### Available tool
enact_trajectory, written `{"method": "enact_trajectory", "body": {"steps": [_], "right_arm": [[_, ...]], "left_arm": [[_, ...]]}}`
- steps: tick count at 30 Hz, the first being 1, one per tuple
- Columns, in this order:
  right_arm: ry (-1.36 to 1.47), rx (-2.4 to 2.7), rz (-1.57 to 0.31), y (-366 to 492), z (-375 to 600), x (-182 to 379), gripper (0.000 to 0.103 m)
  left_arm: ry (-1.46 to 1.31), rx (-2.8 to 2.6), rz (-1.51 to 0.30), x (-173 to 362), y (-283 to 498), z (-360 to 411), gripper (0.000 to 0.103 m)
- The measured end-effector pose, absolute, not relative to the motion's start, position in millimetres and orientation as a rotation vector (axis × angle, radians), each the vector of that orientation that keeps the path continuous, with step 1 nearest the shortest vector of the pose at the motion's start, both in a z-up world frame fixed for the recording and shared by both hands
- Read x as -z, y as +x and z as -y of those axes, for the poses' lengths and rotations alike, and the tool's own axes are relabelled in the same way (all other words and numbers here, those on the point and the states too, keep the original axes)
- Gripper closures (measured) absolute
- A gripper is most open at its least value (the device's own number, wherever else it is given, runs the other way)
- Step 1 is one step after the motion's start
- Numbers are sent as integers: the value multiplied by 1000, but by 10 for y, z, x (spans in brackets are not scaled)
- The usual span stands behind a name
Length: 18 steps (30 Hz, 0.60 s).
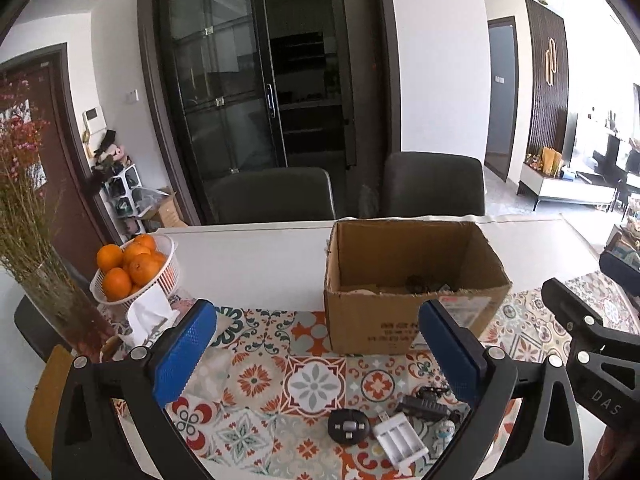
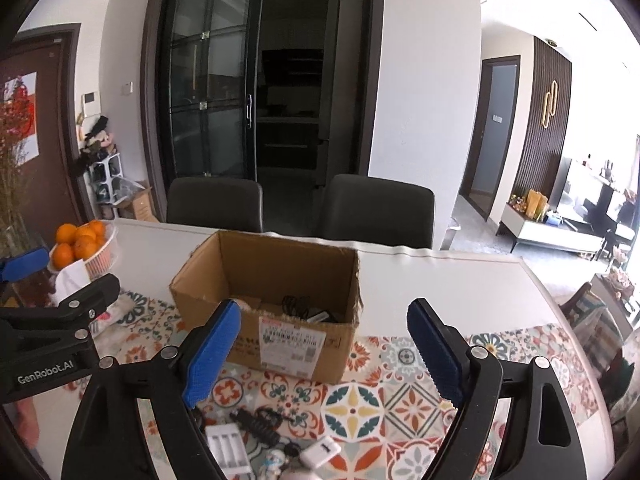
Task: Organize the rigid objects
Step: 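Move both open tools back toward the remaining items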
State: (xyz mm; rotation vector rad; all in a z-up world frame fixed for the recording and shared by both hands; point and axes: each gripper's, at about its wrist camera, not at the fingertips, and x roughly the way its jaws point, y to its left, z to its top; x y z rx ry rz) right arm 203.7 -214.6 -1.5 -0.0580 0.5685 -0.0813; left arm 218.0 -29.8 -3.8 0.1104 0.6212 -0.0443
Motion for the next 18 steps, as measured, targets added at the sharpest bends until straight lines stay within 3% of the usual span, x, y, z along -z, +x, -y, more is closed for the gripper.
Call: {"method": "enact_trajectory", "body": {"steps": [18], "right_arm": [[-19, 18, -690, 1602, 2212, 503, 18]], "left_arm": [[114, 42, -742, 492, 1747, 385, 0]]}}
